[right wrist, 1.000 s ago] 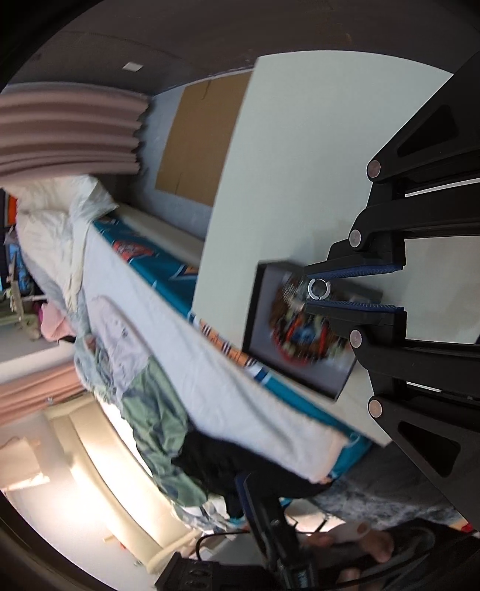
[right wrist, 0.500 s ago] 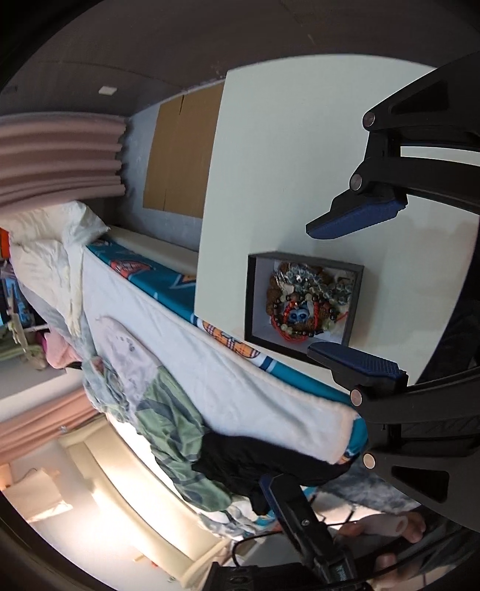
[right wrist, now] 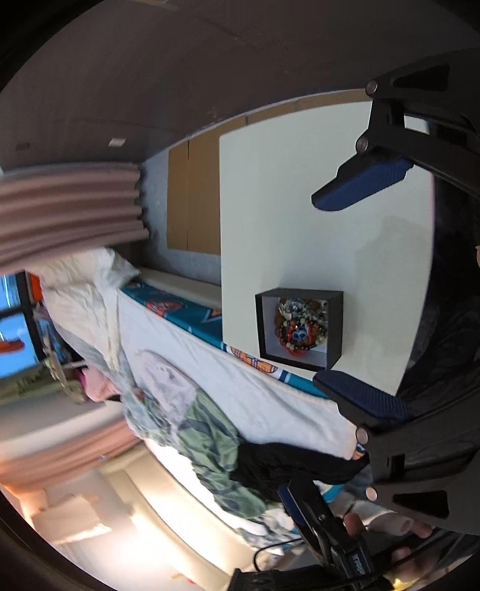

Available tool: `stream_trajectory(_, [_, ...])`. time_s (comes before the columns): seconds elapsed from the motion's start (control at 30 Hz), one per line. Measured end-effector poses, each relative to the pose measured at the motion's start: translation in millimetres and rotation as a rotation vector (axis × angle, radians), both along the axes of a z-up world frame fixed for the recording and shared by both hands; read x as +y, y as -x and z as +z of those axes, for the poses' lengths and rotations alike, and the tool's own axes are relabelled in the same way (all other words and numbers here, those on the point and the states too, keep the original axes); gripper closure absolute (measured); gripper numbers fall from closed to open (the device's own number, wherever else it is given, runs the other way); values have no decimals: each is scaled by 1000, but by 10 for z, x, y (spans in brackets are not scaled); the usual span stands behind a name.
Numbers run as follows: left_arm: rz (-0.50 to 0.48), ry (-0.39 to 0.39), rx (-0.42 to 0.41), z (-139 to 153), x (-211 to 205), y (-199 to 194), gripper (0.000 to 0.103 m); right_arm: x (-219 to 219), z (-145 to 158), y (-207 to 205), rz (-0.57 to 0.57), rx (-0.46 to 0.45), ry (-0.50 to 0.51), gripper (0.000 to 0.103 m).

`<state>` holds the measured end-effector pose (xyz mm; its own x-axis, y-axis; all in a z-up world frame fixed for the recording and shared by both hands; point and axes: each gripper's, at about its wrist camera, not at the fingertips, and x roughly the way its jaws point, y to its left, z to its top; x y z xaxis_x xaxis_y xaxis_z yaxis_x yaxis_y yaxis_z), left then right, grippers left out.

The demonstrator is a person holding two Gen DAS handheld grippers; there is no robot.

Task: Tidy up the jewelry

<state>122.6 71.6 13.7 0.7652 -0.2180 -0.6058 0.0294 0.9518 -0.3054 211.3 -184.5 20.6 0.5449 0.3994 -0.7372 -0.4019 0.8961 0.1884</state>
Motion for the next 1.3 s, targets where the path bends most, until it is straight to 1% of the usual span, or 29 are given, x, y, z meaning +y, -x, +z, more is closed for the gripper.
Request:
stream_trajectory(0.07, [1,-3,-14,55,-25,75,4,-82,39,102,-21,-13,-12,12])
stream_trajectory(0.13, [6,-8,-29,114,-54,167,1,-161,101,240,-34,-40,-24,1])
stream_trajectory(0.17, [3,-8,-45,151,-76,233,1,-183,122,285,-37,-51,-28,0])
stream_trajectory(0.43, [-20,-42,-94,298,-296,609,1,-421,371,797,-86,-150,-59,0])
stream_trajectory(0.57, [-35,-86,-125,367,-445,816,1,-454,473,1047,-78,-196,-46,0])
stream_trajectory(0.73, [-53,-115,-167,472,-572,1086,1,-531,541,1344,-88,-215,-54,0])
stream_trajectory(0.9, [-54,-144,-204,555,-607,1316,1,-585,623,1607,-87,-267,-43,0])
stream_trajectory(1.03, [-57,-158,-227,601,-620,1474,1,-607,673,1772,-85,-295,-60,0])
stream_trajectory(1.3, [-43,-177,-267,622,-609,1721,1,-590,669,2015,-70,-325,-71,0])
